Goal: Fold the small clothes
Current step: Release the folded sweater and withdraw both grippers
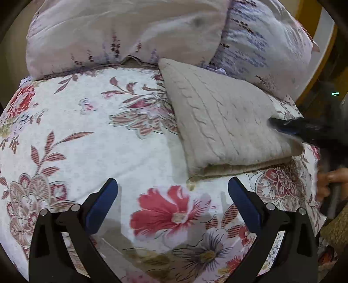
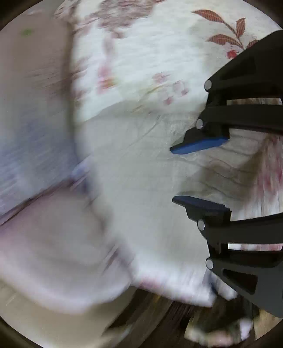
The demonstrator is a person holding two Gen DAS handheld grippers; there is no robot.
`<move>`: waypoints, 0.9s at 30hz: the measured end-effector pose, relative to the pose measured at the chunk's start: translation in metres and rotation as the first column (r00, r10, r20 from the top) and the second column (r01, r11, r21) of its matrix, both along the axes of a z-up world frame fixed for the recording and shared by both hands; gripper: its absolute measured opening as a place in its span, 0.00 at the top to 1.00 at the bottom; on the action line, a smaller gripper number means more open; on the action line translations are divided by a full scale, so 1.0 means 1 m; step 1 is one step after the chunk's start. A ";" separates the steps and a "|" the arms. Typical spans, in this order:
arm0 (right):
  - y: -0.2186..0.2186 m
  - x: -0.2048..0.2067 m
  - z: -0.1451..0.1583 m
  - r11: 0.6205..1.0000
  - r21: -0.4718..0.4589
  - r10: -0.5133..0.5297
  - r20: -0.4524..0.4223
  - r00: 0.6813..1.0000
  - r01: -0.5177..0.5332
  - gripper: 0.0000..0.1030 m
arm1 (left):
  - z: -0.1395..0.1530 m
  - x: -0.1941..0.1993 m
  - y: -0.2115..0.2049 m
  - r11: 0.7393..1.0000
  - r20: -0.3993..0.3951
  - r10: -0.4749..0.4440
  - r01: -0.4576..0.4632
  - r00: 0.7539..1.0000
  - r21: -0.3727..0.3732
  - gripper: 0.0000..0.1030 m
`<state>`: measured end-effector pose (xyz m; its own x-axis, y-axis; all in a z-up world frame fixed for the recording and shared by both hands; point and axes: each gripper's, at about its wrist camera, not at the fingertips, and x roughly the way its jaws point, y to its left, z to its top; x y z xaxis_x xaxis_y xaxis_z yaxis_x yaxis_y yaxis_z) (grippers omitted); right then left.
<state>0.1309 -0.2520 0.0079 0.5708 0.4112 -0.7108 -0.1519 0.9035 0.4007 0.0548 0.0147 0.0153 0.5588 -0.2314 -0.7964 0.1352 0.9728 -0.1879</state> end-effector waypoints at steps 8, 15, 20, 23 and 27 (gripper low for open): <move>-0.010 -0.080 0.032 0.979 -0.119 -0.140 0.196 0.971 0.165 0.01 | -0.009 0.003 -0.024 0.998 -0.003 0.006 -0.006 1.000 0.070 0.02; 0.016 -0.098 -0.019 0.955 -0.268 -0.124 0.042 0.991 0.131 0.01 | -0.020 0.006 -0.037 0.983 0.011 -0.006 0.004 1.000 0.185 0.02; 0.033 -0.099 -0.026 0.922 -0.368 -0.108 0.040 0.993 0.116 0.01 | -0.020 0.003 -0.035 0.981 0.017 0.004 -0.008 1.000 0.195 0.02; 0.033 -0.097 -0.028 0.922 -0.367 -0.112 0.044 0.993 0.120 0.01 | -0.020 0.003 -0.035 0.980 0.016 0.006 -0.009 1.000 0.198 0.02; 0.033 -0.097 -0.028 0.922 -0.368 -0.111 0.044 0.993 0.120 0.01 | -0.020 0.003 -0.035 0.980 0.016 0.006 -0.009 1.000 0.197 0.02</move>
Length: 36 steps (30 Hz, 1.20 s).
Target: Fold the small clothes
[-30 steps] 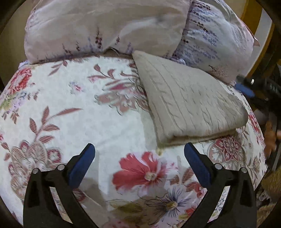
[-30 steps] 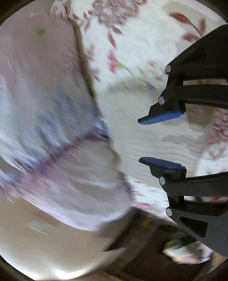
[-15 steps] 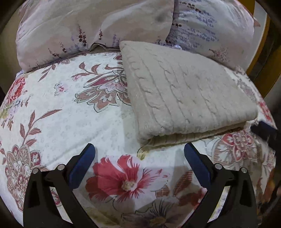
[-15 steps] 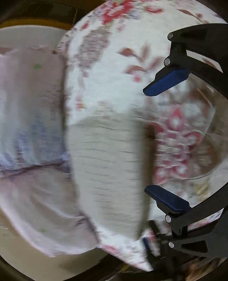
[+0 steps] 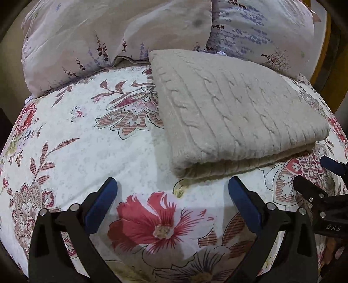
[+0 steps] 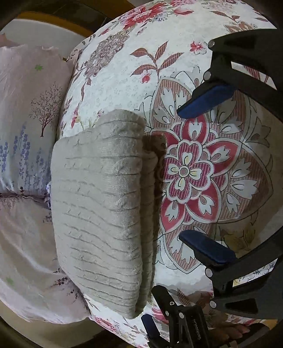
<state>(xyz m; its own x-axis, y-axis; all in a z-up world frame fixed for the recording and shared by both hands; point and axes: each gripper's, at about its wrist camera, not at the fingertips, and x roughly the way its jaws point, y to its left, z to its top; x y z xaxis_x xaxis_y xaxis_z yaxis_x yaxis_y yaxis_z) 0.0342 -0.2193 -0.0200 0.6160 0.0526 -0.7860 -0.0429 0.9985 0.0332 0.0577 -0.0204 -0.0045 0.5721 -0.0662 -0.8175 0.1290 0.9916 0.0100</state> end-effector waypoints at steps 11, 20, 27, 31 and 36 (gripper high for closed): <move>0.000 0.000 0.000 1.000 0.000 -0.006 0.000 1.000 0.006 0.01 | 0.000 0.000 -0.001 1.000 -0.001 0.001 -0.001 1.000 0.000 0.02; 0.000 0.000 0.000 1.000 0.000 -0.007 0.001 1.000 0.007 0.01 | 0.000 0.000 -0.001 1.000 -0.001 0.001 -0.001 1.000 0.000 0.02; 0.001 -0.001 0.000 1.000 0.000 -0.008 0.001 1.000 0.008 0.01 | 0.000 0.000 -0.001 1.000 -0.001 0.001 -0.001 1.000 0.000 0.02; 0.001 -0.001 0.000 1.000 0.000 -0.008 0.001 1.000 0.008 0.01 | 0.000 0.000 -0.001 1.000 -0.001 0.001 -0.001 1.000 0.000 0.02; 0.000 0.000 0.000 1.000 0.000 -0.008 0.001 1.000 0.008 0.01 | 0.000 0.000 -0.001 1.000 -0.001 0.001 -0.001 1.000 0.000 0.02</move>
